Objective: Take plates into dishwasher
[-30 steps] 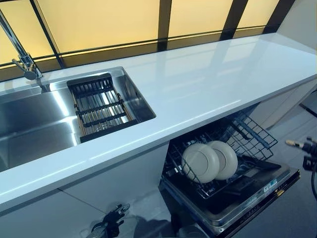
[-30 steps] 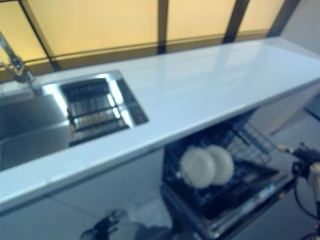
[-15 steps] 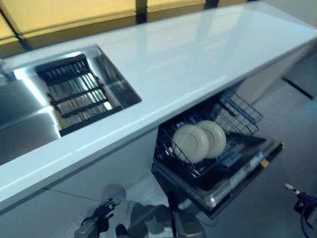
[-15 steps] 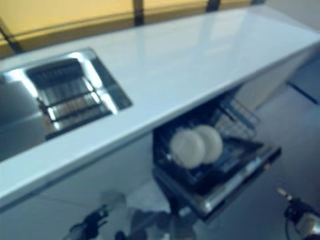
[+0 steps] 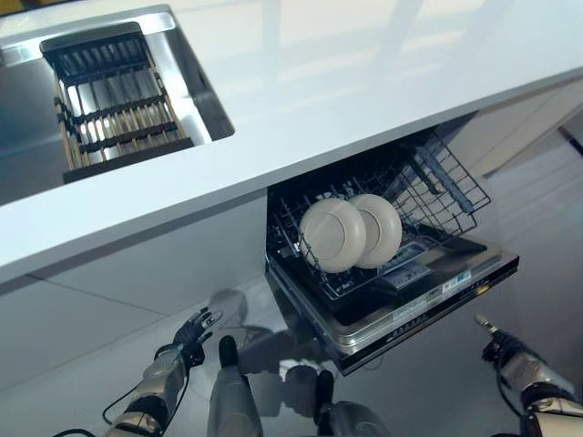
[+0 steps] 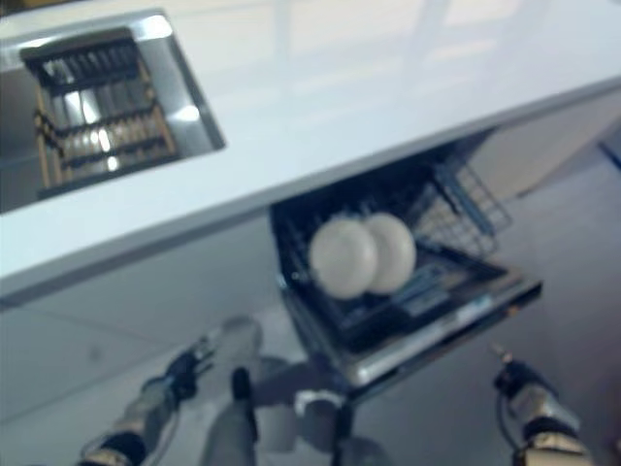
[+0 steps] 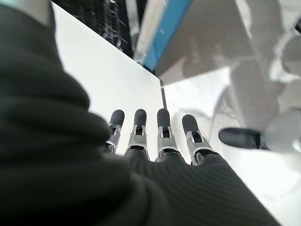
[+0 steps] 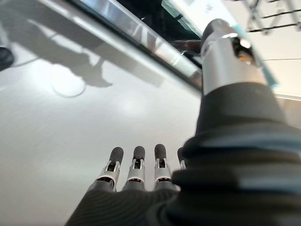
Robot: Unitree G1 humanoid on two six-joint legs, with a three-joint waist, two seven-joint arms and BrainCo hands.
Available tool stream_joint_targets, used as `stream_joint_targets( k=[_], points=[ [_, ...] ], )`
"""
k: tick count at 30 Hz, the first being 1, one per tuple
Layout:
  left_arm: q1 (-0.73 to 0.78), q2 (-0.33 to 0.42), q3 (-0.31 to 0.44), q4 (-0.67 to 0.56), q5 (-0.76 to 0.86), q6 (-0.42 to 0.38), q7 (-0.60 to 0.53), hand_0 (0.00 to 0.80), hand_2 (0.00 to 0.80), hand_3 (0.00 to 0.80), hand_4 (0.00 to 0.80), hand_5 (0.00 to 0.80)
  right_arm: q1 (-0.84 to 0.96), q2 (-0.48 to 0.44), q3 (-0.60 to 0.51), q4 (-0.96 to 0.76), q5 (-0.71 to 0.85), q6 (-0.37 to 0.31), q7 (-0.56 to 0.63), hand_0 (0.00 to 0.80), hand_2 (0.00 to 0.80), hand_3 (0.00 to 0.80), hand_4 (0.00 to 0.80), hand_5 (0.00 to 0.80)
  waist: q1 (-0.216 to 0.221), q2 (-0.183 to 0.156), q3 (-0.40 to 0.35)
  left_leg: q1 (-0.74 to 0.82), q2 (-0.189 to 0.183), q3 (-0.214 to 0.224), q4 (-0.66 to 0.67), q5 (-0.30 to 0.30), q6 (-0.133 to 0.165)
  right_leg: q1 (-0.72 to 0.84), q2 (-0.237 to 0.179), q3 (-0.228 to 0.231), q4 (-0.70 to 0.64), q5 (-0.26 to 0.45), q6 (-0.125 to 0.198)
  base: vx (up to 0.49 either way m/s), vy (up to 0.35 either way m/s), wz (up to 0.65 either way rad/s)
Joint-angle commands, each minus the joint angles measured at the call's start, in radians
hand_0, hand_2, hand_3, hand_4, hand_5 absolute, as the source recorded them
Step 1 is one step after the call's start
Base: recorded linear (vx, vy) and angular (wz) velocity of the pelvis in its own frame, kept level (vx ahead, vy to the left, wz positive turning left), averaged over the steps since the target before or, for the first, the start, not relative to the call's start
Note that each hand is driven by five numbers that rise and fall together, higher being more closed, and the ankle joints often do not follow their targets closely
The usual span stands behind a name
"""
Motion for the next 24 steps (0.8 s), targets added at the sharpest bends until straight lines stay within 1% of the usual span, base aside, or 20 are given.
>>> stream_joint_targets(
  k=[1, 3, 4, 6, 7, 8, 9, 10, 11, 12, 14, 15, 16, 17, 18, 19, 20, 21, 23, 24],
  points=[
    [0.022, -0.014, 0.046, 0.053, -0.085, -0.024, 0.018, 0.000, 0.000, 0.000, 0.000, 0.000, 0.020, -0.082, -0.003, 0.005, -0.032, 0.006, -0.034, 0.000, 0.000, 0.000, 0.000, 0.000, 0.037, 0.051, 0.001, -0.099, 0.020, 0.026, -0.101, 0.121, -0.012, 0.113, 0.028, 0.044, 0.188, -0.208, -0.048, 0.019, -0.191, 0.20],
    [0.090, -0.025, 0.086, 0.084, -0.091, -0.039, 0.010, 0.000, 0.000, 0.000, 0.000, 0.000, 0.034, -0.088, -0.011, 0.018, -0.053, 0.047, -0.038, 0.000, 0.000, 0.000, 0.000, 0.000, 0.042, 0.060, 0.001, -0.087, 0.020, 0.042, -0.133, 0.120, -0.021, 0.125, 0.043, 0.028, 0.182, -0.199, -0.065, 0.009, -0.187, 0.29],
    [0.115, -0.032, 0.105, 0.087, -0.082, -0.039, 0.005, 0.000, 0.000, 0.000, 0.000, 0.000, 0.040, -0.087, -0.015, 0.028, -0.058, 0.066, -0.041, 0.000, 0.000, 0.000, 0.000, 0.000, 0.040, 0.064, 0.001, -0.083, 0.024, 0.069, -0.142, 0.122, -0.025, 0.129, 0.051, 0.015, 0.165, -0.181, -0.068, -0.060, -0.188, 0.49],
    [0.145, -0.045, 0.123, 0.103, -0.061, -0.053, -0.012, 0.000, 0.000, 0.000, 0.000, 0.000, 0.066, -0.077, -0.030, 0.067, -0.073, 0.083, -0.052, 0.000, 0.000, 0.000, 0.000, 0.000, 0.030, 0.068, -0.003, -0.062, 0.027, 0.150, -0.138, 0.133, -0.031, 0.141, 0.058, -0.026, 0.122, -0.142, -0.063, -0.131, -0.189, 0.65],
    [0.147, -0.049, 0.127, 0.105, -0.052, -0.061, -0.017, 0.000, 0.000, 0.000, 0.000, 0.000, 0.083, -0.073, -0.039, 0.091, -0.069, 0.074, -0.054, 0.000, 0.000, 0.000, 0.000, 0.000, 0.021, 0.065, -0.001, -0.034, 0.026, 0.197, -0.119, 0.131, -0.027, 0.148, 0.051, -0.056, 0.104, -0.126, -0.060, -0.251, -0.213, 0.78],
    [0.149, -0.052, 0.134, 0.107, -0.054, -0.073, -0.029, 0.000, 0.000, 0.000, 0.000, 0.000, 0.101, -0.066, -0.053, 0.117, -0.051, 0.059, -0.062, 0.000, 0.000, 0.000, 0.000, 0.000, 0.012, 0.054, 0.002, -0.006, 0.020, 0.230, -0.044, 0.099, -0.019, 0.147, 0.034, -0.092, 0.086, -0.105, -0.064, -0.323, -0.208, 0.88],
    [0.150, -0.053, 0.139, 0.105, -0.053, -0.079, -0.040, 0.000, 0.000, 0.000, 0.000, 0.000, 0.111, -0.060, -0.064, 0.129, -0.048, 0.053, -0.073, 0.000, 0.000, 0.000, 0.000, 0.000, 0.008, 0.035, 0.002, 0.008, 0.012, 0.227, 0.068, 0.024, 0.003, 0.134, 0.014, -0.116, 0.071, -0.078, -0.072, -0.337, -0.189, 1.04],
    [0.150, -0.054, 0.141, 0.107, -0.054, -0.087, -0.051, 0.000, 0.000, 0.000, 0.000, 0.000, 0.118, -0.056, -0.077, 0.139, -0.048, 0.054, -0.080, 0.000, 0.000, 0.000, 0.000, 0.000, 0.004, 0.021, 0.001, 0.012, 0.004, 0.218, 0.135, -0.028, 0.014, 0.128, -0.001, -0.134, 0.062, -0.062, -0.073, -0.306, -0.150, 0.81],
    [0.148, -0.055, 0.147, 0.106, -0.042, -0.089, -0.063, 0.000, 0.000, 0.000, 0.000, 0.000, 0.127, -0.061, -0.094, 0.150, -0.049, 0.062, -0.087, 0.000, 0.000, 0.000, 0.000, 0.000, -0.001, 0.001, -0.004, 0.032, -0.016, 0.201, 0.222, -0.094, 0.036, 0.112, -0.020, -0.141, 0.053, -0.038, -0.076, -0.254, -0.095, 0.52],
    [0.144, -0.056, 0.146, 0.104, -0.034, -0.088, -0.069, 0.000, 0.000, 0.000, 0.000, 0.000, 0.135, -0.067, -0.107, 0.159, -0.053, 0.065, -0.082, 0.000, 0.000, 0.000, 0.000, 0.000, -0.009, -0.009, -0.009, 0.051, -0.034, 0.186, 0.282, -0.145, 0.050, 0.095, -0.030, -0.148, 0.050, -0.023, -0.078, -0.238, -0.058, 0.35],
    [0.130, -0.056, 0.147, 0.092, -0.015, -0.076, -0.085, 0.000, 0.000, 0.000, 0.000, 0.000, 0.157, -0.080, -0.141, 0.169, -0.050, 0.072, -0.061, 0.000, 0.000, 0.000, 0.000, 0.000, -0.037, -0.016, -0.028, 0.125, -0.068, 0.170, 0.336, -0.201, 0.063, 0.051, -0.036, -0.163, 0.052, -0.002, -0.082, -0.246, 0.019, 0.73],
    [0.121, -0.057, 0.145, 0.088, -0.006, -0.070, -0.091, 0.000, 0.000, 0.000, 0.000, 0.000, 0.165, -0.083, -0.151, 0.169, -0.051, 0.068, -0.057, 0.000, 0.000, 0.000, 0.000, 0.000, -0.055, -0.012, -0.038, 0.166, -0.073, 0.165, 0.335, -0.207, 0.059, 0.026, -0.031, -0.169, 0.057, 0.004, -0.086, -0.308, 0.092, 0.90],
    [0.109, -0.059, 0.140, 0.079, -0.003, -0.067, -0.094, 0.000, 0.000, 0.000, 0.000, 0.000, 0.171, -0.086, -0.155, 0.161, -0.052, 0.070, -0.052, 0.000, 0.000, 0.000, 0.000, 0.000, -0.072, -0.001, -0.043, 0.203, -0.082, 0.143, 0.304, -0.208, 0.056, -0.004, -0.024, -0.169, 0.071, 0.008, -0.087, -0.269, 0.137, 0.93],
    [0.100, -0.059, 0.135, 0.076, -0.007, -0.066, -0.093, 0.000, 0.000, 0.000, 0.000, 0.000, 0.170, -0.089, -0.152, 0.161, -0.047, 0.068, -0.049, 0.000, 0.000, 0.000, 0.000, 0.000, -0.085, 0.012, -0.046, 0.248, -0.091, 0.139, 0.224, -0.217, 0.058, -0.030, -0.018, -0.172, 0.089, 0.011, -0.082, -0.327, 0.223, 1.05],
    [0.073, -0.057, 0.116, 0.073, -0.017, -0.062, -0.094, 0.000, 0.000, 0.000, 0.000, 0.000, 0.165, -0.092, -0.148, 0.162, -0.040, 0.058, -0.045, 0.000, 0.000, 0.000, 0.000, 0.000, -0.108, 0.042, -0.045, 0.306, -0.125, 0.112, 0.056, -0.222, 0.061, -0.086, -0.003, -0.170, 0.117, 0.027, -0.063, -0.355, 0.222, 0.71],
    [0.046, -0.057, 0.100, 0.067, -0.021, -0.056, -0.093, 0.000, 0.000, 0.000, 0.000, 0.000, 0.158, -0.085, -0.142, 0.159, -0.016, 0.047, -0.046, 0.000, 0.000, 0.000, 0.000, 0.000, -0.120, 0.056, -0.031, 0.313, -0.145, 0.088, -0.008, -0.218, 0.069, -0.136, 0.001, -0.158, 0.143, 0.043, -0.047, -0.450, 0.183, 0.39],
    [0.023, -0.058, 0.082, 0.054, -0.024, -0.053, -0.081, 0.000, 0.000, 0.000, 0.000, 0.000, 0.145, -0.066, -0.122, 0.157, 0.012, 0.034, -0.051, 0.000, 0.000, 0.000, 0.000, 0.000, -0.127, 0.057, -0.010, 0.312, -0.161, 0.062, -0.023, -0.219, 0.073, -0.182, -0.008, -0.138, 0.150, 0.082, -0.025, -0.428, 0.079, 0.20],
    [0.014, -0.059, 0.070, 0.048, -0.028, -0.053, -0.075, 0.000, 0.000, 0.000, 0.000, 0.000, 0.135, -0.056, -0.112, 0.154, 0.026, 0.036, -0.050, 0.000, 0.000, 0.000, 0.000, 0.000, -0.130, 0.052, -0.002, 0.307, -0.178, 0.040, -0.032, -0.218, 0.076, -0.205, -0.015, -0.127, 0.140, 0.112, -0.014, -0.344, 0.040, 0.48],
    [0.015, -0.064, 0.056, 0.058, -0.021, -0.072, -0.078, 0.000, 0.000, 0.000, 0.000, 0.000, 0.128, -0.053, -0.107, 0.159, 0.034, 0.043, -0.052, 0.000, 0.000, 0.000, 0.000, 0.000, -0.129, 0.049, 0.000, 0.312, -0.195, 0.037, -0.049, -0.222, 0.075, -0.213, -0.028, -0.133, 0.107, 0.150, 0.004, -0.261, 0.047, 0.22],
    [0.020, -0.064, 0.050, 0.060, -0.017, -0.077, -0.080, 0.000, 0.000, 0.000, 0.000, 0.000, 0.129, -0.051, -0.105, 0.160, 0.038, 0.038, -0.055, 0.000, 0.000, 0.000, 0.000, 0.000, -0.129, 0.048, 0.000, 0.312, -0.202, 0.038, -0.054, -0.225, 0.081, -0.213, -0.029, -0.135, 0.090, 0.159, 0.007, -0.188, 0.040, 0.00]
  ],
)
